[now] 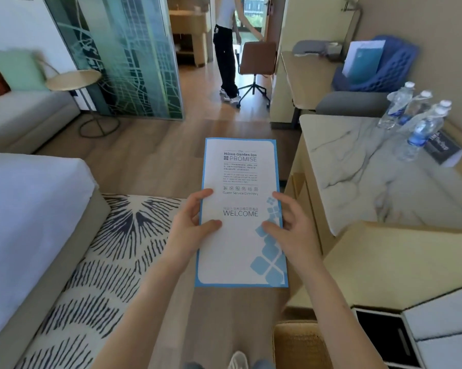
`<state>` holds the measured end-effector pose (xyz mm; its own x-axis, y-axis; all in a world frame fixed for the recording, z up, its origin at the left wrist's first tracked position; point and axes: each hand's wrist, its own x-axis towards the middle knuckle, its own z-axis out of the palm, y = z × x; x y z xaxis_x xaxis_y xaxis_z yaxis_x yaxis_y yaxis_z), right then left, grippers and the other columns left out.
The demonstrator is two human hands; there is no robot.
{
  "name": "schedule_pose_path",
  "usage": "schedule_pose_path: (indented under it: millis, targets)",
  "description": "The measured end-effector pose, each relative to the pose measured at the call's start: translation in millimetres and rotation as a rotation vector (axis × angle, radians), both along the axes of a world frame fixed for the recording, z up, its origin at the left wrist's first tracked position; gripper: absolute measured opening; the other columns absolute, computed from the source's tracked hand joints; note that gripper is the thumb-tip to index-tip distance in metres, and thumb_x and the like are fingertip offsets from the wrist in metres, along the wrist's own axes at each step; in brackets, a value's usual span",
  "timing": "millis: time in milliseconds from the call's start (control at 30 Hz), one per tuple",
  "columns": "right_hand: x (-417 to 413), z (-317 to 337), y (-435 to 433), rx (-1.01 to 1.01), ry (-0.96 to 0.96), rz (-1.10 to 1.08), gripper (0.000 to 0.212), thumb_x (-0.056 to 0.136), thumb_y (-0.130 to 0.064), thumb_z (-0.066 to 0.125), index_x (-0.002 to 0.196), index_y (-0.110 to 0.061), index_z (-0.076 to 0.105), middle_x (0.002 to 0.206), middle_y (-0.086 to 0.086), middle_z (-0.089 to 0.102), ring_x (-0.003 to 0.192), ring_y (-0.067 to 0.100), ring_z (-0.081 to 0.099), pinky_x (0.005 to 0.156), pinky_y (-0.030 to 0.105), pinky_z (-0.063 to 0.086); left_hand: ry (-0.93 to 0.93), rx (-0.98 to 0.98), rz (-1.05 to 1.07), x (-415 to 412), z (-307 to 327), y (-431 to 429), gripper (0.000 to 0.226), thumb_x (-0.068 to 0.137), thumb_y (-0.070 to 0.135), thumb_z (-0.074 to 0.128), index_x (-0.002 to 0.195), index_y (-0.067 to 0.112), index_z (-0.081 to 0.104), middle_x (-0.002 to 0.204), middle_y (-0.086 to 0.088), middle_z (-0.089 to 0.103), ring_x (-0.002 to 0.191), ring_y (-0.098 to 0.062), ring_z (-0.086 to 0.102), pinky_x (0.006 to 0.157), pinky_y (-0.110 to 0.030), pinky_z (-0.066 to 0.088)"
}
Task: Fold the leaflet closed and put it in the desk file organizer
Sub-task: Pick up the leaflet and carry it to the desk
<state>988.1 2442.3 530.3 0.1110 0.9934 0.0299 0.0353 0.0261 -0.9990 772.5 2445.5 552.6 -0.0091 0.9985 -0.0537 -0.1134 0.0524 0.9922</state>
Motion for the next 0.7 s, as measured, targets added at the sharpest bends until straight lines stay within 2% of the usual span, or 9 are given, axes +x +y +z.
schedule_pose_path:
  millis: [267, 500, 600, 700]
  targets:
    - [17.8, -10.6, 173.5, -0.058, 0.02, 0.006, 0.057, 0.082, 0.005, 0.069, 0.127, -0.027, 0.056, 0.096, 0.002, 0.078, 0.091, 0.028, 0.072, 0.078, 0.04, 0.06, 0.05, -0.036, 0.009, 17.9, -17.9, 177.9, 0.056, 0.081, -0.014, 0.064, 0.121, 0.024, 0.058, 0.114, 0.005, 0.07, 0.086, -0.011, 0.072, 0.064, -0.025, 0.057]
    - [33.5, -29.5, 356.7, -0.066, 0.044, -0.07, 0.058, 0.082, 0.004, 0.07, 0.122, -0.035, 0.057, 0.093, 0.002, 0.078, 0.088, 0.027, 0.072, 0.075, 0.036, 0.061, 0.067, -0.004, -0.064, 33.7, -33.5, 376.3, 0.057, 0.08, -0.016, 0.064, 0.118, 0.026, 0.059, 0.103, 0.01, 0.073, 0.082, -0.007, 0.072, 0.062, -0.021, 0.055]
    - [44.1, -23.4, 440.7, -0.07, 0.038, -0.125, 0.058, 0.081, 0.003, 0.07, 0.123, -0.035, 0.057, 0.093, 0.003, 0.077, 0.088, 0.026, 0.072, 0.074, 0.036, 0.061, 0.062, 0.001, -0.139, 46.4, -25.1, 471.5, 0.057, 0.08, -0.018, 0.063, 0.118, 0.023, 0.058, 0.106, 0.004, 0.071, 0.08, -0.007, 0.071, 0.062, -0.021, 0.055]
    - [55.7, -9.4, 518.2, -0.056, 0.059, -0.178, 0.057, 0.081, 0.004, 0.07, 0.122, -0.034, 0.056, 0.093, 0.002, 0.077, 0.086, 0.023, 0.073, 0.07, 0.029, 0.06, 0.057, 0.024, -0.214, 58.4, -12.3, 561.2, 0.057, 0.08, -0.018, 0.063, 0.121, 0.022, 0.057, 0.11, 0.001, 0.071, 0.082, -0.012, 0.071, 0.064, -0.025, 0.057]
